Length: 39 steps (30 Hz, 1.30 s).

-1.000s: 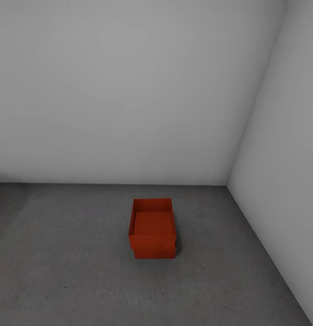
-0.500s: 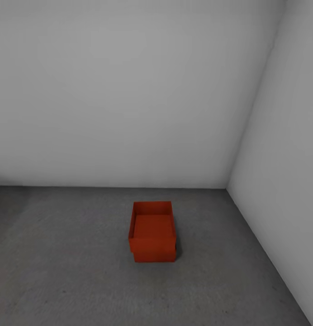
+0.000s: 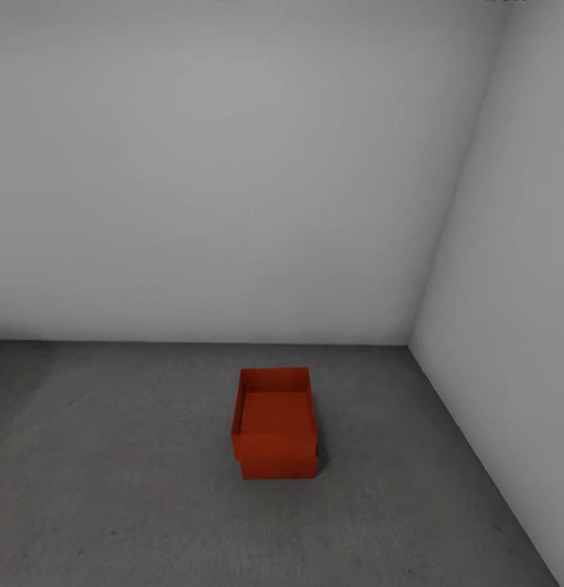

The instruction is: Move the two storage containers from the living room to the garage. In the garage, place one container on the floor and stack the other container on top of it (either order is fine).

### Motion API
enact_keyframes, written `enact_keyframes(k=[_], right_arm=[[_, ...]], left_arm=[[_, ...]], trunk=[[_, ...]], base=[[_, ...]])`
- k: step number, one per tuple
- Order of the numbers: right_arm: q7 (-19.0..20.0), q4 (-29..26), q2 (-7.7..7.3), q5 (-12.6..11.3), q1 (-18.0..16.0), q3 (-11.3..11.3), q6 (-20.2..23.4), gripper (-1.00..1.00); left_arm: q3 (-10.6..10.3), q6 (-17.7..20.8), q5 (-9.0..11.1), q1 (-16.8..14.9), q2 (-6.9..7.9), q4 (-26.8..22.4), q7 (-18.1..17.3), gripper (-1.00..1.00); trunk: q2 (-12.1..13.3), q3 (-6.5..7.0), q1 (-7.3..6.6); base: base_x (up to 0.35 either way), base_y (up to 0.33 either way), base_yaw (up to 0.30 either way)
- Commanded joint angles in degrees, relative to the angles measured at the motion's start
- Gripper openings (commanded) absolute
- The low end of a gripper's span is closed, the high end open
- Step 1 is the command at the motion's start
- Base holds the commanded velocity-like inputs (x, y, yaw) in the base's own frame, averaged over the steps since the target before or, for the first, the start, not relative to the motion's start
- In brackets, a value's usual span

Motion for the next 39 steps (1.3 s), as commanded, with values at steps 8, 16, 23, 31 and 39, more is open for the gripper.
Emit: enact_keyframes(k=[8, 16, 23, 31, 39], right_arm=[[-0.1, 0.2, -0.05, -0.2, -0.1, 0.1, -0.3, 1.0], [-0.1, 0.2, -0.04, -0.2, -0.1, 0.1, -0.3, 1.0], [-0.1, 0.2, -0.01, -0.2, -0.1, 0.1, -0.3, 1.0], [-0.1, 0.2, 0.0, -0.2, -0.1, 0.1, -0.3, 1.0], [-0.1, 0.2, 0.01, -0.2, -0.1, 0.1, -0.3, 1.0]], left_arm=[[0.2, -0.1, 0.2, 0.0, 0.06, 0.0, 0.1, 1.0], [0.2, -0.1, 0.2, 0.0, 0.07, -0.1, 0.1, 1.0], [0.2, -0.1, 0.2, 0.0, 0.08, -0.1, 0.1, 1.0], [0.2, -0.1, 0.2, 0.0, 0.08, -0.1, 0.0, 1.0], [0.2, -0.1, 0.0, 0.0, 0.08, 0.0, -0.1, 1.0]], trunk=[[-0.1, 0.64, 0.02], [-0.1, 1.36, 0.02], [-0.1, 2.0, 0.02], [-0.1, 2.73, 0.02], [-0.1, 3.46, 0.02]], base=[[0.0, 0.0, 0.0], [0.0, 0.0, 0.0], [0.0, 0.0, 0.0], [0.0, 0.0, 0.0], [0.0, 0.0, 0.0]])
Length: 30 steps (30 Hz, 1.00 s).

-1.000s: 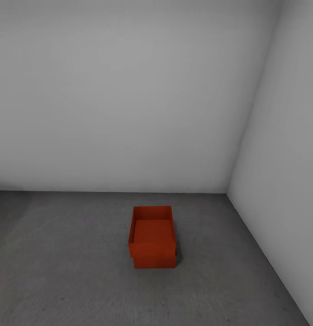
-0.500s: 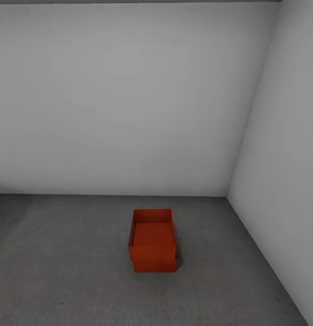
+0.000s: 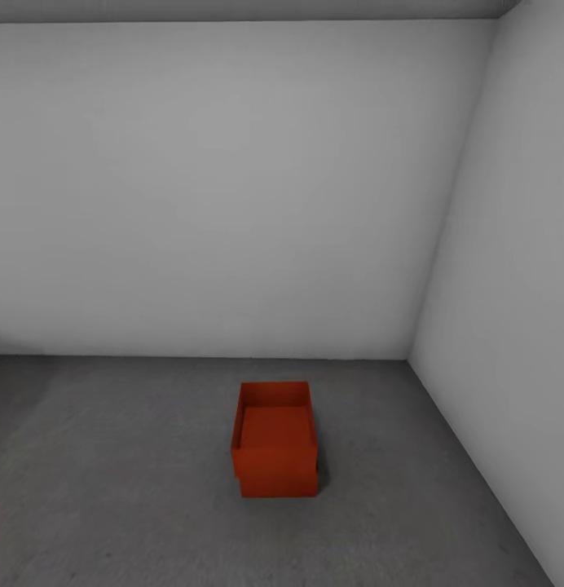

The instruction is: Move the two storage containers from the living room to the garage. In the garage, place one container on the floor and stack the other container on top of it (either order is fine).

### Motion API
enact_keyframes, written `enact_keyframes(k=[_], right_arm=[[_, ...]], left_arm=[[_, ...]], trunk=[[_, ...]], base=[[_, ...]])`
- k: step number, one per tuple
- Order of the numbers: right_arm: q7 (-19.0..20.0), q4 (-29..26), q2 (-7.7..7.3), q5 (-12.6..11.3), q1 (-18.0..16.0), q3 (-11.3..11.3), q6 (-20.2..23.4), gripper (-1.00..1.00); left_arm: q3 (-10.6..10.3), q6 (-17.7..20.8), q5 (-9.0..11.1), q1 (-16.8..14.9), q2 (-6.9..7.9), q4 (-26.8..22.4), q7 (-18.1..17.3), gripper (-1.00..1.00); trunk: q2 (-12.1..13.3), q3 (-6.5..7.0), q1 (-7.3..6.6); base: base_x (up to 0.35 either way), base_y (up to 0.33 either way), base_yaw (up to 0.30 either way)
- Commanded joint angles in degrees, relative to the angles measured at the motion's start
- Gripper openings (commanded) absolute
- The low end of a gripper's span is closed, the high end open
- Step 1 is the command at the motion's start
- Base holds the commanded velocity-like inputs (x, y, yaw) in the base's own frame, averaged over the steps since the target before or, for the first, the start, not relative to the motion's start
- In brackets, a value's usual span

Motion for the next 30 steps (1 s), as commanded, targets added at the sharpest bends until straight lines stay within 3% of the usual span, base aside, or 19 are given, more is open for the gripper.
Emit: enact_keyframes(k=[1, 12, 19, 30], right_arm=[[-0.1, 0.2, 0.01, -0.2, -0.1, 0.1, -0.4, 1.0], [0.2, 0.2, 0.01, -0.2, -0.1, 0.1, -0.7, 1.0], [3.3, 0.2, -0.05, -0.2, -0.1, 0.1, -1.1, 1.0], [4.3, 0.2, -0.08, -0.3, -0.1, 0.1, -1.1, 1.0]], left_arm=[[0.1, -0.1, 0.1, 0.0, -0.04, 0.0, 0.1, 1.0], [0.1, 0.0, 0.1, 0.0, -0.06, 0.0, 0.0, 1.0], [0.1, 0.2, 0.1, 0.0, -0.01, 0.0, 0.0, 1.0], [0.1, 0.9, 0.1, 0.0, -0.01, 0.0, 0.0, 1.0]], trunk=[[-0.1, 0.0, 0.02], [-0.1, 1.0, 0.02], [-0.1, 1.64, 0.02], [-0.1, 2.66, 0.02]], base=[[0.0, 0.0, 0.0], [0.0, 0.0, 0.0], [0.0, 0.0, 0.0], [0.0, 0.0, 0.0]])
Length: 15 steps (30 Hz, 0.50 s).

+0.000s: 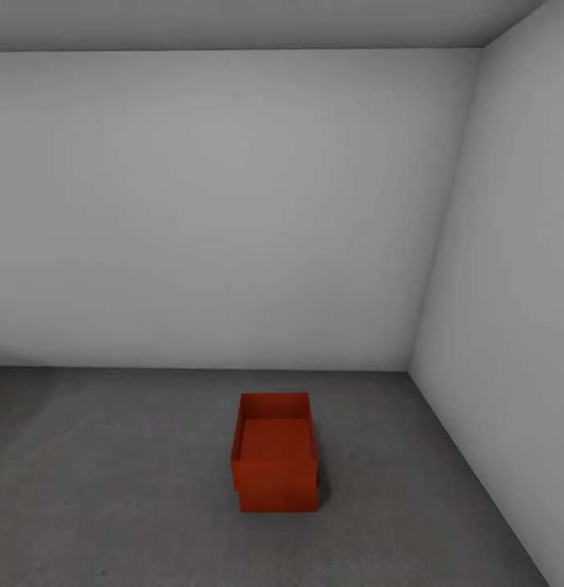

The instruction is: Move the two storage containers from the living room to the garage. In the garage, place one container on the floor and stack the other container on top of it (either order is fine).

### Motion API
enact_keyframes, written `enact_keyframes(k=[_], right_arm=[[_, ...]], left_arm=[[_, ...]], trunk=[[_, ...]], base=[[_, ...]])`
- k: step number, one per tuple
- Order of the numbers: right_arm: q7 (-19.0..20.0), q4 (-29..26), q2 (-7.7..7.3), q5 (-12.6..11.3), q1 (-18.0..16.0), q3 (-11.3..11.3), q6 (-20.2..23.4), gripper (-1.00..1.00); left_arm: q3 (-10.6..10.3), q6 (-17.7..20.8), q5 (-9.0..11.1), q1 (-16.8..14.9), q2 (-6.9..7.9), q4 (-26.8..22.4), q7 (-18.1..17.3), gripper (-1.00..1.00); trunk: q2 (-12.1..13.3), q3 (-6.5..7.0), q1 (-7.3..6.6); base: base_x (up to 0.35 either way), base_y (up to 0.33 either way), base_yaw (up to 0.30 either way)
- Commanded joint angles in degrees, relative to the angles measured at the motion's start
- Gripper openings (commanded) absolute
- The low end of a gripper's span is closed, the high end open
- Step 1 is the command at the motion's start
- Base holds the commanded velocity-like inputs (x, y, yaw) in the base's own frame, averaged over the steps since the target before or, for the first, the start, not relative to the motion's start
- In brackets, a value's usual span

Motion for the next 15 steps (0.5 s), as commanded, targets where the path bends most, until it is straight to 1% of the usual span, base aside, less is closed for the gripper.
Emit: enact_keyframes(k=[1, 15], right_arm=[[0.3, 0.2, -0.02, -0.3, -0.1, 0.1, -0.3, 1.0], [0.2, 0.2, -0.02, -0.3, -0.1, 0.1, -0.3, 1.0]], left_arm=[[0.1, 0.1, 0.2, 0.0, -0.05, 0.0, 0.1, 1.0], [0.1, 0.2, 0.2, 0.0, -0.09, 0.0, 0.1, 1.0]], trunk=[[-0.1, -0.01, 0.02], [-0.1, 1.28, 0.02]], base=[[0.0, 0.0, 0.0], [0.0, 0.0, 0.0]])
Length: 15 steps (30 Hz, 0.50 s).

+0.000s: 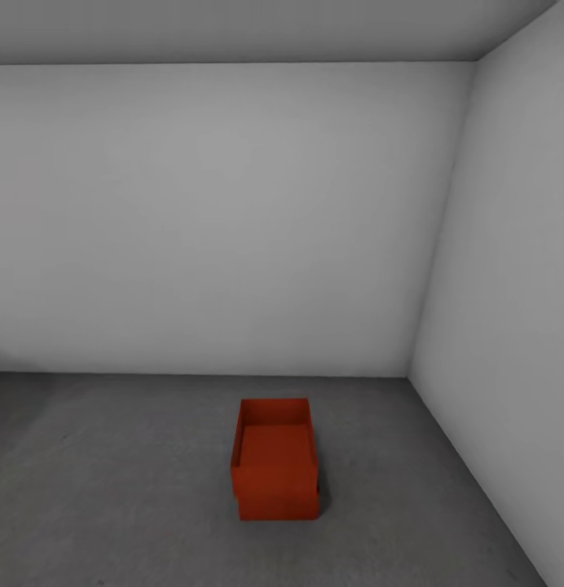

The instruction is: Move the two storage containers from the living room to the garage. In the garage, place one container on the floor and stack the other container on top of it (either order is fine).

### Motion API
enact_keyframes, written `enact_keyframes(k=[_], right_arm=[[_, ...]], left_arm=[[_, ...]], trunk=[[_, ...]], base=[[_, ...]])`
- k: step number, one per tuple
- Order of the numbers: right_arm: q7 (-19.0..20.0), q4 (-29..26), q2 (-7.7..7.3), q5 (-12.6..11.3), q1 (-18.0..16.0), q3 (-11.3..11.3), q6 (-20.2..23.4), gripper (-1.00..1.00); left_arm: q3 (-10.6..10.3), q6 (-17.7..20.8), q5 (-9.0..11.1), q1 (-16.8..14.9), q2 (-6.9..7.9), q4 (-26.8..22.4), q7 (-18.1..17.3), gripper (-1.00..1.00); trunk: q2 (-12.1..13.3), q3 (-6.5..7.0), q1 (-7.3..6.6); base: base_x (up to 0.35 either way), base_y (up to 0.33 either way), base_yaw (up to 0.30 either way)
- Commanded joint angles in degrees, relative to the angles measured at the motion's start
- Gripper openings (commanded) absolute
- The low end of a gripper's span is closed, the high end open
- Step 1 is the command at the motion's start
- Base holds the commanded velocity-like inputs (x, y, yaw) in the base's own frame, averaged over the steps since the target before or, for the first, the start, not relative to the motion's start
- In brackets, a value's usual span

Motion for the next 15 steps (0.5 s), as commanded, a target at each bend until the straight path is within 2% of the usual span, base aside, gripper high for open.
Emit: enact_keyframes(k=[1, 15], right_arm=[[0.2, 0.2, -0.02, -0.3, -0.1, 0.1, -0.3, 1.0], [0.0, 0.2, -0.09, -0.4, -0.1, 0.0, -0.1, 1.0]], left_arm=[[0.1, 0.1, 0.1, 0.0, 0.0, 0.0, 0.1, 1.0], [0.1, 0.0, 0.2, 0.0, -0.01, 0.1, 0.1, 1.0]], trunk=[[-0.1, -0.01, 0.02], [-0.1, 1.28, 0.02]], base=[[0.0, 0.0, 0.0], [0.0, 0.0, 0.0]])
